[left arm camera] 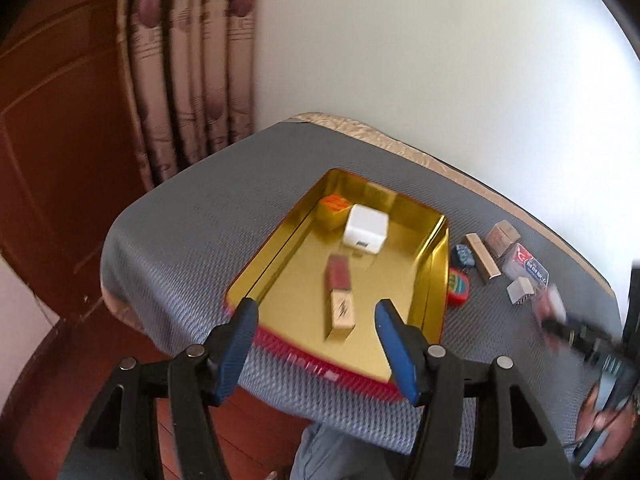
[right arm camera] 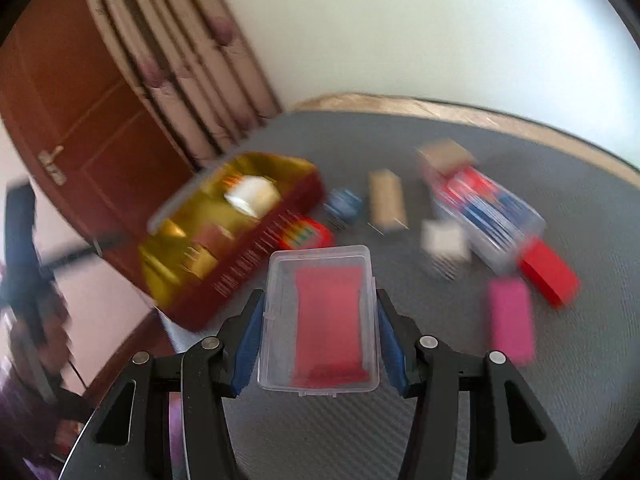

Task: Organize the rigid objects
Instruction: 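Lower the clear red-card box into the tin and open the right gripper, then grasp the small white cube with the left gripper, then place the white cube into the tin while the right gripper grasps the pink eraser, then lower the pink eraser into the tin and open the right gripper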

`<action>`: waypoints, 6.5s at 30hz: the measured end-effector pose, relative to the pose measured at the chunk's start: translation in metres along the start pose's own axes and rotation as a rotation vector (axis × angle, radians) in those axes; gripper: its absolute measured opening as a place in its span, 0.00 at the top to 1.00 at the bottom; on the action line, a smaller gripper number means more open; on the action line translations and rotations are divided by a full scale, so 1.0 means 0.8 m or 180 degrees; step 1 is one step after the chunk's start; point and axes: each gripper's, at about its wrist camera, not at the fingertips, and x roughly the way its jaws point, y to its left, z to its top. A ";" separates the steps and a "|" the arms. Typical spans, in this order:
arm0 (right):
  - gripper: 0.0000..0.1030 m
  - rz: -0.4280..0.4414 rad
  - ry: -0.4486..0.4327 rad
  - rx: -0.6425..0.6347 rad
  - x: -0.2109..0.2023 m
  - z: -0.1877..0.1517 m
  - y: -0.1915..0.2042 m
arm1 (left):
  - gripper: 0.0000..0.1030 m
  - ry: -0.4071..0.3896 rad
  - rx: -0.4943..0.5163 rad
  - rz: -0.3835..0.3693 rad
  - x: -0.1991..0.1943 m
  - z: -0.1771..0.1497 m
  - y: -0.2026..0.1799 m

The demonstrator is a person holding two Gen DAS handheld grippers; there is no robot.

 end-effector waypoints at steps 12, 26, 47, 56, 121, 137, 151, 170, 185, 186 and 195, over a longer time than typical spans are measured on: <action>0.52 0.0207 0.0258 0.0056 0.149 0.106 0.057 | 0.40 -0.0077 0.0164 -0.0014 0.000 -0.020 -0.007; 0.50 0.0033 0.0318 0.0291 0.213 0.114 0.039 | 0.40 0.0231 0.0090 -0.0177 0.027 -0.023 0.000; 0.31 -0.1810 -0.0149 0.0371 -0.076 -0.085 -0.132 | 0.40 -0.0020 0.0881 -0.0763 -0.021 -0.046 -0.078; 0.26 -0.1777 -0.0274 0.0891 -0.151 -0.151 -0.208 | 0.40 0.0540 0.1299 -0.1270 0.016 -0.062 -0.213; 0.39 -0.0954 0.0013 0.0372 -0.031 -0.052 -0.117 | 0.71 0.0833 0.0556 -0.1453 0.019 -0.004 -0.191; 0.73 -0.1378 0.0302 0.0193 0.005 -0.047 -0.118 | 0.71 0.0578 0.0494 -0.0681 0.043 0.063 -0.045; 0.73 -0.1154 0.0079 0.0470 -0.051 -0.057 -0.104 | 0.71 0.0711 0.0989 -0.0088 0.186 0.098 -0.055; 0.73 -0.0888 0.0025 0.0379 -0.055 -0.038 -0.058 | 0.58 0.0181 0.0849 0.0225 0.133 0.106 -0.039; 0.73 0.0252 0.0413 -0.0053 0.075 0.071 0.108 | 0.43 -0.0231 -0.0084 0.0210 -0.008 -0.011 0.016; 0.73 0.0288 0.0494 -0.0065 0.097 0.076 0.119 | 0.43 -0.0248 -0.0065 0.0212 -0.008 -0.013 0.014; 0.73 0.0129 0.0813 -0.0109 0.195 0.090 0.146 | 0.43 0.0038 -0.0109 -0.0054 0.011 -0.021 0.019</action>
